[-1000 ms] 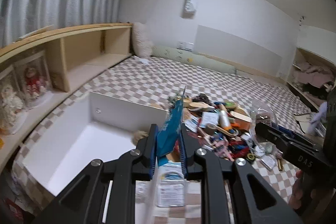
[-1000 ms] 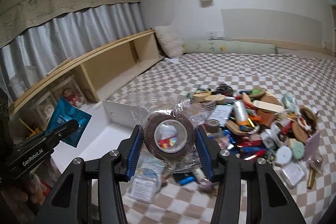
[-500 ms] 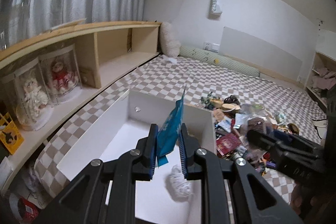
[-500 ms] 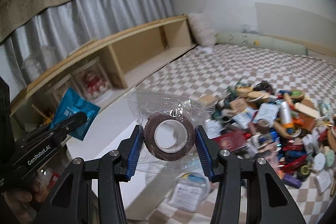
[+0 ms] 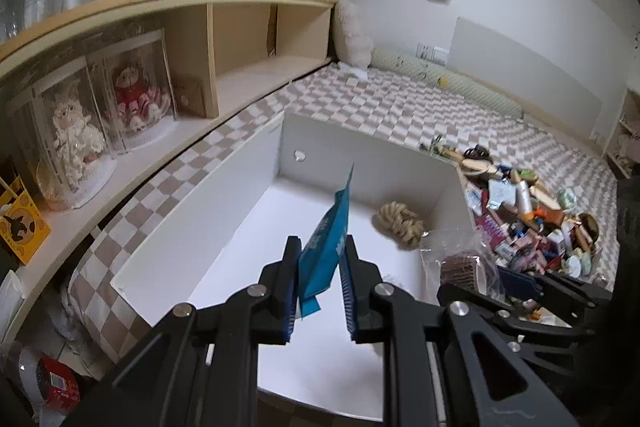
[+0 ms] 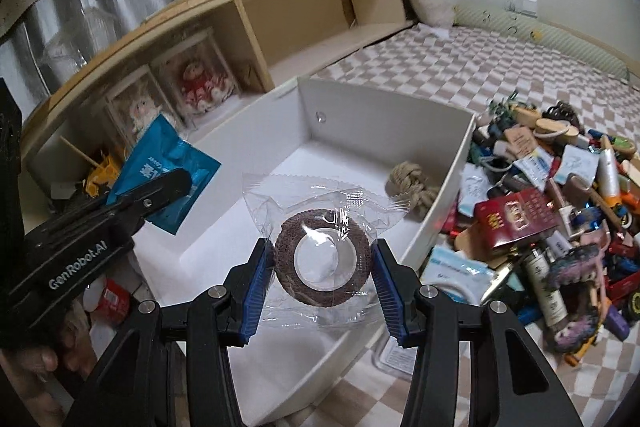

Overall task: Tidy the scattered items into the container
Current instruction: 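Lift the blue packet and tape roll and carry both toward the white box, then open both tools over the white box to drop the packet and tape roll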

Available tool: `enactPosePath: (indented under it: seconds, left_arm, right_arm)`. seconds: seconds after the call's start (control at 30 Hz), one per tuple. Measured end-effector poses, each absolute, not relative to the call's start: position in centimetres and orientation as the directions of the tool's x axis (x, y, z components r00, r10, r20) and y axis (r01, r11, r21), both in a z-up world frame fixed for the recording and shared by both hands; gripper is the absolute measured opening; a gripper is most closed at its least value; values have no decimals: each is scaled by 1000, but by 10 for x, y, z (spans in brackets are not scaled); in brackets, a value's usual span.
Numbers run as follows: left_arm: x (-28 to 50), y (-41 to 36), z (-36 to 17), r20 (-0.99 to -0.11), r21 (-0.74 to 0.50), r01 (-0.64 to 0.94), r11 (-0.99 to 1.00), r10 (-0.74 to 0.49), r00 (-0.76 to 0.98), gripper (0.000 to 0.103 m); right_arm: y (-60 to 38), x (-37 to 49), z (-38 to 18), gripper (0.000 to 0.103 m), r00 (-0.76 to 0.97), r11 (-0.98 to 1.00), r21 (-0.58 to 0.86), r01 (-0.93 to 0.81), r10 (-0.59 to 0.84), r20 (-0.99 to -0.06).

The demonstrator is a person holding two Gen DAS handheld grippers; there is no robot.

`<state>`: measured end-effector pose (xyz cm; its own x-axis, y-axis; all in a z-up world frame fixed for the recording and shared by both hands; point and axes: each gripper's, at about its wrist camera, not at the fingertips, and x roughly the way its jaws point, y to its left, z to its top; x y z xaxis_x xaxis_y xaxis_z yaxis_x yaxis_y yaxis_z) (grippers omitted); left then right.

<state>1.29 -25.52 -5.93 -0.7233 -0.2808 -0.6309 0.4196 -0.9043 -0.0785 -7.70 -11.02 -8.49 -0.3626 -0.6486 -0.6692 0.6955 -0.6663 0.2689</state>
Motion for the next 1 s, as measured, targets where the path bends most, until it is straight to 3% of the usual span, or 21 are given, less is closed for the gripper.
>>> enactPosePath:
  seconds: [0.43,1.0]
  left_arm:
    - [4,-276,-84,-691,-43,454,-890,-302,-657,19]
    - [3,-286,-93,-707,-33,469,-883,-311,-636,22]
  right_arm:
    - [-136,-74,-82,51,-352,-643,225,732,-641,-682]
    - [-149,-72,-102,51,-293,-623,245,743,-632,-718]
